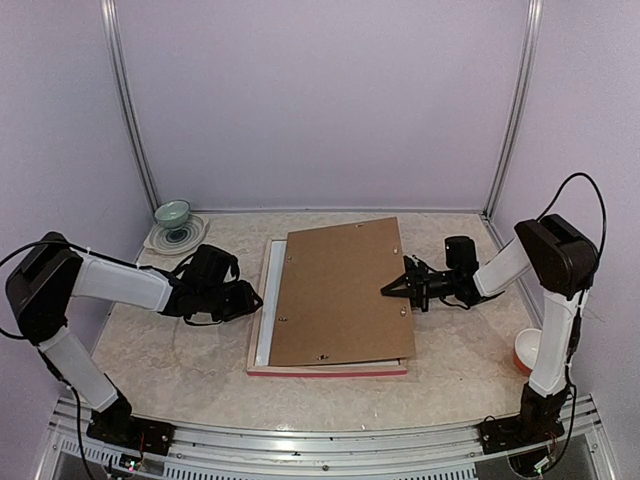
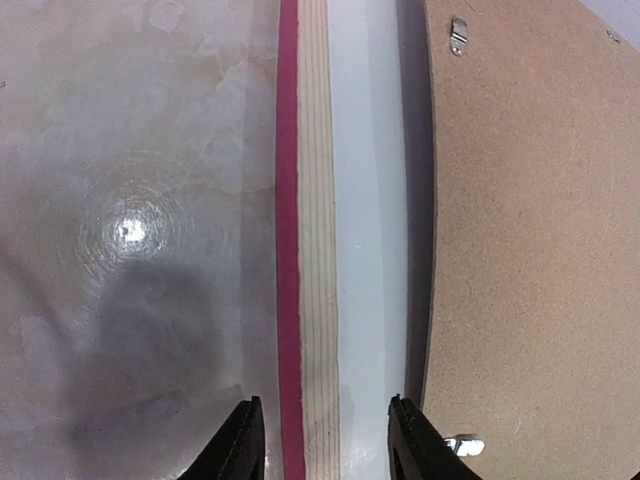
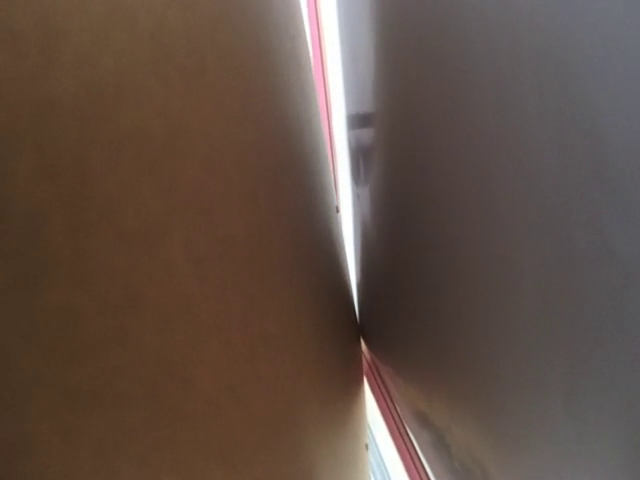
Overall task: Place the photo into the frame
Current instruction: Place the backboard on the frame body.
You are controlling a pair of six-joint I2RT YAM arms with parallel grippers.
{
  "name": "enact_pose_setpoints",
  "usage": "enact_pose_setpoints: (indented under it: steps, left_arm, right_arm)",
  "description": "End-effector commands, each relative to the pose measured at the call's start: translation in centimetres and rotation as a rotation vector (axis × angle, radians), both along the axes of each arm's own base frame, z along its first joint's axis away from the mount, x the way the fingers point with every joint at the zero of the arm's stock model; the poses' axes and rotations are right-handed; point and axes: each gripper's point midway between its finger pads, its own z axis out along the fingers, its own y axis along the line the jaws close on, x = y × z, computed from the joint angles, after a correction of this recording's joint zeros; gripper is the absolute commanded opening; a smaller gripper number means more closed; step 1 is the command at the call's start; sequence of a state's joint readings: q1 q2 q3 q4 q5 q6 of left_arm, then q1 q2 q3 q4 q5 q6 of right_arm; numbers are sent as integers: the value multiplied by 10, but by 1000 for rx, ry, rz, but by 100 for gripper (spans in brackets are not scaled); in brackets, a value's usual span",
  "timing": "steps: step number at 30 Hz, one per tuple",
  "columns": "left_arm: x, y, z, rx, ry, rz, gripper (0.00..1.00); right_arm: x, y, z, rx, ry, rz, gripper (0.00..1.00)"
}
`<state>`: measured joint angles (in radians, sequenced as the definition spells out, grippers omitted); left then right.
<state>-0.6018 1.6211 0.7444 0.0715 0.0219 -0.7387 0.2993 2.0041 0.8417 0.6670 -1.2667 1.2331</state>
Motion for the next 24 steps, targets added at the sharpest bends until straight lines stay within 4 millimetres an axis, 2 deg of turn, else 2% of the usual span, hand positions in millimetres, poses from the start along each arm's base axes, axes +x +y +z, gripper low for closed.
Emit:
enact_pose_setpoints:
  steps: [1, 14, 24]
  left_arm:
    - [-5, -4, -9, -13, 14, -9, 43]
    - [-10, -15, -35, -25, 55, -35, 40]
    - [-12, -19, -37, -37, 56, -40, 39]
  right_arm:
    - [1, 8, 19, 58, -100, 59, 0]
    - [-2, 12, 6, 28, -61, 73, 0]
    - [4, 17, -3, -5, -34, 76, 0]
